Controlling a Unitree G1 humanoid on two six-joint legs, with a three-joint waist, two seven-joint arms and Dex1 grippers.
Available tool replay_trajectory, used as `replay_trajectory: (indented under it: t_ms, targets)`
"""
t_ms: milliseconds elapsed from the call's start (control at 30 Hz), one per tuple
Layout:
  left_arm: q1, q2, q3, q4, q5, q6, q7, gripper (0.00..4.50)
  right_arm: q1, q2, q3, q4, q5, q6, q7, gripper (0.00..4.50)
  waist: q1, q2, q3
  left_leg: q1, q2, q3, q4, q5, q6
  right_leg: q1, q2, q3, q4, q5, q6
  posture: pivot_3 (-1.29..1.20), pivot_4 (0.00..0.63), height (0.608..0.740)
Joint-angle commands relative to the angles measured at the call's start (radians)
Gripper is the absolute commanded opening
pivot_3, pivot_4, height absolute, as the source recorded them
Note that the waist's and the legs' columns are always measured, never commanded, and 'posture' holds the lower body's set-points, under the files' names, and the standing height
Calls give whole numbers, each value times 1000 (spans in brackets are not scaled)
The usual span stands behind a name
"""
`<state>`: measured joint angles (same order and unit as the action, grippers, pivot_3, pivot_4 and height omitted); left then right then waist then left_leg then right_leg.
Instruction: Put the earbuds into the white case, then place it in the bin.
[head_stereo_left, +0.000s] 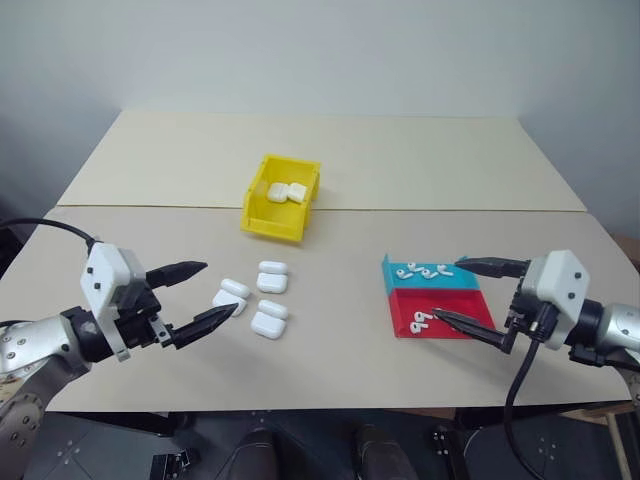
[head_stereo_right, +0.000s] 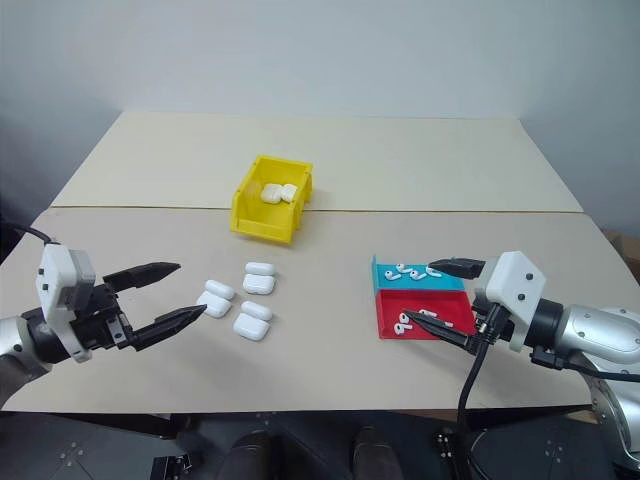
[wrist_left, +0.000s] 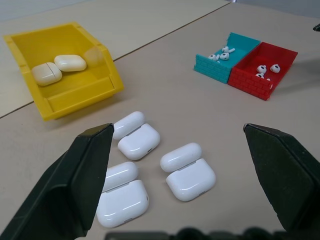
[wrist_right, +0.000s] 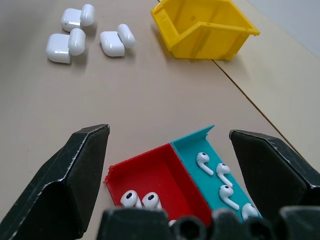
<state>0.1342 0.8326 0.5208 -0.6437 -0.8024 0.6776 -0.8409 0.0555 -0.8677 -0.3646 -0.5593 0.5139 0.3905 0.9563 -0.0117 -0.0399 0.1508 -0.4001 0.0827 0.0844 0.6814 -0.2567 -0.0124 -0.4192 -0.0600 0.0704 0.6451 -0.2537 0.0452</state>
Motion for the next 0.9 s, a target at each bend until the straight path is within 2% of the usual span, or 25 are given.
replay_trajectory:
  t_ms: [33,333,467,533,667,733,900]
  targets:
    - [0,12,33,-10,-22,-12,-3,4500,-12,3,-10,-14,7,-26,-5,4481,0,0,0,0,0,0,0,0,0,0,0,0,0,0,0,0,150,740]
    - [3,33,34,-6,-18,1,4,4500,-15,4,-8,-7,5,-36,-8,4481,0,0,0,0,0,0,0,0,0,0,0,0,0,0,0,0,150,740]
    - [-11,122,14,15,9,41,-15,4500,-53,1,11,16,2,-36,-13,4481,-1,0,0,0,0,0,0,0,0,0,0,0,0,0,0,0,150,740]
    - [-26,203,-13,30,43,67,-28,4500,-99,-2,27,34,2,-29,-20,4481,-1,0,0,1,0,0,0,0,0,0,0,0,1,0,0,0,150,740]
    - [-113,333,-82,46,18,229,21,4500,-172,-9,43,54,22,9,-38,4481,0,0,0,0,0,0,0,0,0,-1,0,0,1,0,0,0,150,740]
    - [-248,399,-166,88,-57,439,82,4500,-194,-7,49,53,32,26,-45,4481,8,0,0,0,0,0,-1,0,0,-1,0,0,1,0,0,0,150,740]
    - [-566,309,-293,202,-126,771,242,4500,-221,12,65,41,43,49,-83,4481,14,0,0,-1,0,0,-1,0,0,-2,0,0,2,-1,0,0,150,740]
